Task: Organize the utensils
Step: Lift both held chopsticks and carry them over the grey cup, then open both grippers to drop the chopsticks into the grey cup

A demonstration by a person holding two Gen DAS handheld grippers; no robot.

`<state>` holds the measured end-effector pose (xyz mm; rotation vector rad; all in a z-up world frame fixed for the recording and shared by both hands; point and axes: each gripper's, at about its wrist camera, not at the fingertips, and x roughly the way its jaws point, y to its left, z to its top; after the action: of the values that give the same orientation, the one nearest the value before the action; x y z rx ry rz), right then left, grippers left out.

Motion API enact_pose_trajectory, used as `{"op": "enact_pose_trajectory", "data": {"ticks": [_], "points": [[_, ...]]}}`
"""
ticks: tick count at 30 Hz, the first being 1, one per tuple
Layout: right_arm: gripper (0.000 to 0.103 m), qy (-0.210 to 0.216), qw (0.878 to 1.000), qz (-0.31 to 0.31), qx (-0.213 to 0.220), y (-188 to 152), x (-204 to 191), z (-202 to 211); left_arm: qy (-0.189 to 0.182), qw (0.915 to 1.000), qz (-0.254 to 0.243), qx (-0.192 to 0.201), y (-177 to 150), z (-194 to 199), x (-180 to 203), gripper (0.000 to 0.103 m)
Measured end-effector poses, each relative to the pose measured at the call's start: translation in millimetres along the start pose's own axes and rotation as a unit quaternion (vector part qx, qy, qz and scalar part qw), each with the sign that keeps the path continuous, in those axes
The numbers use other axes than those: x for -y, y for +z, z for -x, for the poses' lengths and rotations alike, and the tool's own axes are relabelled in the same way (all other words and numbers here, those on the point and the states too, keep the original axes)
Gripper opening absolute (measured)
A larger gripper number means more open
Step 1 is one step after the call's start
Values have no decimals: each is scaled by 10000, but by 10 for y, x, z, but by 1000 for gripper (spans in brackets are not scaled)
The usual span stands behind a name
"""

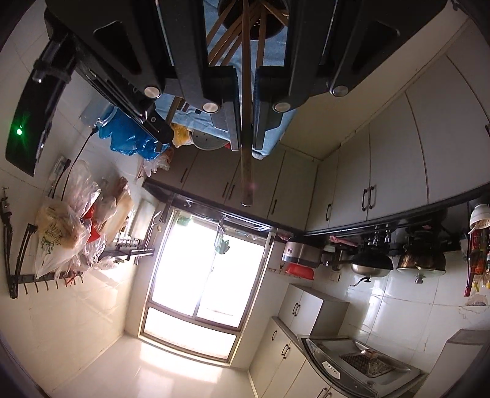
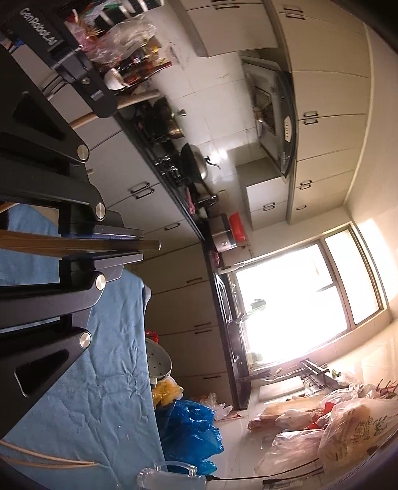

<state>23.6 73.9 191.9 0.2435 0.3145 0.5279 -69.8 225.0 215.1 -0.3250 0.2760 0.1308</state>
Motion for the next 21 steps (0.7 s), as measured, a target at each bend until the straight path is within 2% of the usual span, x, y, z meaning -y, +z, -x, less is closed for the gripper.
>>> {"op": "enact_pose_trajectory", "data": {"ticks": [5,6,7,9,10,11,14,21], "points": [[8,-95,9999,102,-38,-80,2,42,105,9999,60,-77,-49,8,-16,7],[11,-97,9999,111,-68,-90,5,47,111,9999,73,-89,-47,20,-19,7],[16,-78,9999,103,-106,-97,11,50,124,9998,93,-99,-42,36,-20,8],[45,-68,9999,20,-141,-112,44,82,145,9997,128,-115,-29,80,-23,14],[47,-72,9999,-28,-123,-114,57,108,160,9997,146,-100,-18,127,-25,21],[48,-91,9999,-71,-82,-111,79,161,172,9997,161,-64,-10,173,-29,27],[48,-157,9998,-73,-31,-100,115,316,227,9995,190,88,9,372,-35,33],[62,-620,9974,-374,-51,-224,499,865,236,9992,251,223,-69,889,-3,40]]}}
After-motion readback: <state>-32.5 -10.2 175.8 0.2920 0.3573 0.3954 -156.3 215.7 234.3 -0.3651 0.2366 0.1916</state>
